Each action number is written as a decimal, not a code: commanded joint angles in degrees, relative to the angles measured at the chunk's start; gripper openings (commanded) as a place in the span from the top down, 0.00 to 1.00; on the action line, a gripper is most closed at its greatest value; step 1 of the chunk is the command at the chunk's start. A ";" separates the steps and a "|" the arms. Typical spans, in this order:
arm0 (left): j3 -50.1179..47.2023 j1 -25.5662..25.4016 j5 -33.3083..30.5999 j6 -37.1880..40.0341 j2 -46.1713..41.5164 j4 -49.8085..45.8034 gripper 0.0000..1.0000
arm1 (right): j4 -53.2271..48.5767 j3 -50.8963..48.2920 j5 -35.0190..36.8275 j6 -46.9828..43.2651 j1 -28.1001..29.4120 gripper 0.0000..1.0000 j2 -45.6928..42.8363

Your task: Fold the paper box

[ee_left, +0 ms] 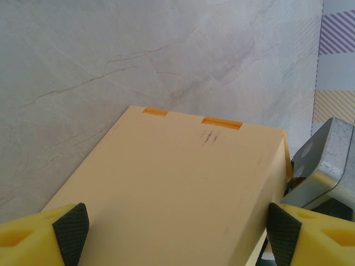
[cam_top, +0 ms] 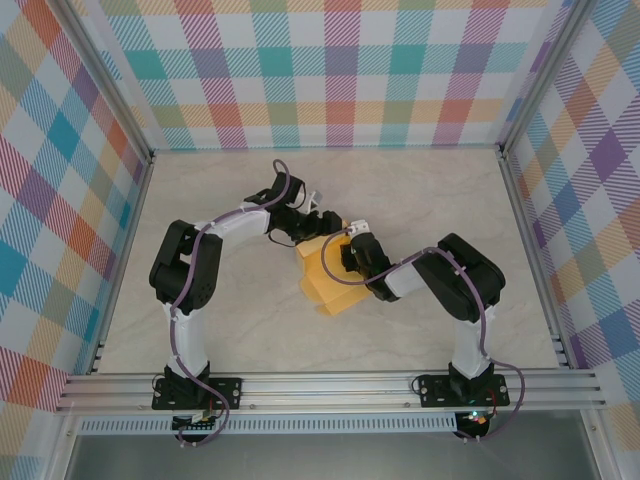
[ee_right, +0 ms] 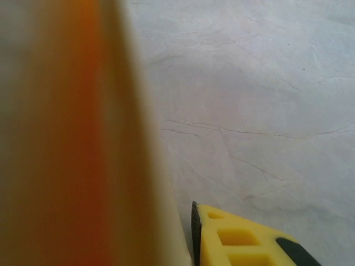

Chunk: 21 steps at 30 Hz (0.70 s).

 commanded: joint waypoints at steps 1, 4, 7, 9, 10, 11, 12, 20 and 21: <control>-3.11 -0.72 0.53 -1.86 1.23 -2.26 0.15 | -1.77 1.20 5.33 1.03 0.24 0.78 1.28; -3.54 -0.64 1.33 -2.18 1.53 -2.01 0.15 | -1.38 1.02 5.09 1.52 0.43 0.65 1.06; -3.48 -0.72 1.22 -2.26 1.78 -2.14 0.15 | -0.55 0.77 1.51 0.57 0.44 0.57 0.58; -3.24 -0.72 1.26 -2.01 2.04 -2.37 0.15 | 0.11 0.59 0.39 0.15 0.40 0.56 0.33; -3.03 -0.76 1.22 -1.90 2.17 -2.66 0.15 | 0.33 0.63 0.11 0.17 0.35 0.56 0.29; -2.85 -0.68 1.26 -1.70 2.32 -2.92 0.15 | 0.53 0.43 0.07 0.21 0.35 0.56 0.15; -2.63 -0.70 1.14 -1.43 2.41 -3.36 0.16 | 0.92 0.17 0.08 0.29 0.30 0.56 -0.01; -1.97 -0.77 1.08 -0.01 3.07 -4.81 0.16 | 2.32 -1.11 -0.84 -3.11 0.26 0.59 -1.57; -1.90 -0.73 1.25 0.10 3.20 -4.75 0.16 | 2.16 -1.00 -1.03 -3.43 0.26 0.59 -1.66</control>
